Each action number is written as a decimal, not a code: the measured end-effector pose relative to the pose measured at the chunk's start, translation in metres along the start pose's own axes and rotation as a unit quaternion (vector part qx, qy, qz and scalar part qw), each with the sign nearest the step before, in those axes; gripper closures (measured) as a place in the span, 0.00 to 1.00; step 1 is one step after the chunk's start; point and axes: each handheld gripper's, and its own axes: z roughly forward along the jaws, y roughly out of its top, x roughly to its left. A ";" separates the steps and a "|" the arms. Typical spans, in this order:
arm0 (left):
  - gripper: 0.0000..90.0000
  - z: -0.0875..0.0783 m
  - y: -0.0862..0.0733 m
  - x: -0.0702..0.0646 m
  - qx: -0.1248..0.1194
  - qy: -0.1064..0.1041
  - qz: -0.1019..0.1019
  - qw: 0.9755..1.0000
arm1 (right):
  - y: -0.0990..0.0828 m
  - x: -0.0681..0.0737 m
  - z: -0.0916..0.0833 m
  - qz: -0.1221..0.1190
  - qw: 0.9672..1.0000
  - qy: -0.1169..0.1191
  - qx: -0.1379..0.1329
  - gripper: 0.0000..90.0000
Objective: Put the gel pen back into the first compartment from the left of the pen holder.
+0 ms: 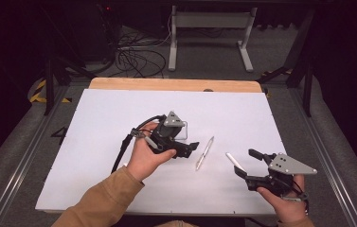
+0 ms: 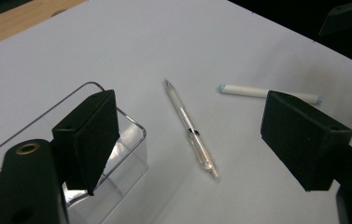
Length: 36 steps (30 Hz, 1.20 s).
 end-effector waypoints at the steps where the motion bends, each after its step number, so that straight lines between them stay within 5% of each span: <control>1: 0.23 0.003 0.000 -0.001 0.001 0.000 -0.002 1.000 | 0.000 0.000 0.000 0.001 1.000 0.001 -0.001 0.25; 13: 0.25 0.036 0.004 -0.010 0.028 -0.001 0.007 1.000 | 0.000 0.000 -0.001 0.001 1.000 0.002 -0.001 0.25; 24: 0.34 0.065 0.006 -0.010 0.054 -0.014 -0.025 0.998 | -0.001 -0.001 -0.002 0.001 1.000 0.003 -0.002 0.25; 31: 0.34 0.083 0.005 -0.012 0.069 0.013 -0.020 0.997 | -0.001 -0.002 -0.003 0.001 1.000 0.003 -0.003 0.25; 36: 0.33 0.094 0.004 -0.018 0.073 0.011 -0.010 0.997 | -0.001 -0.002 -0.003 0.004 1.000 0.002 -0.005 0.26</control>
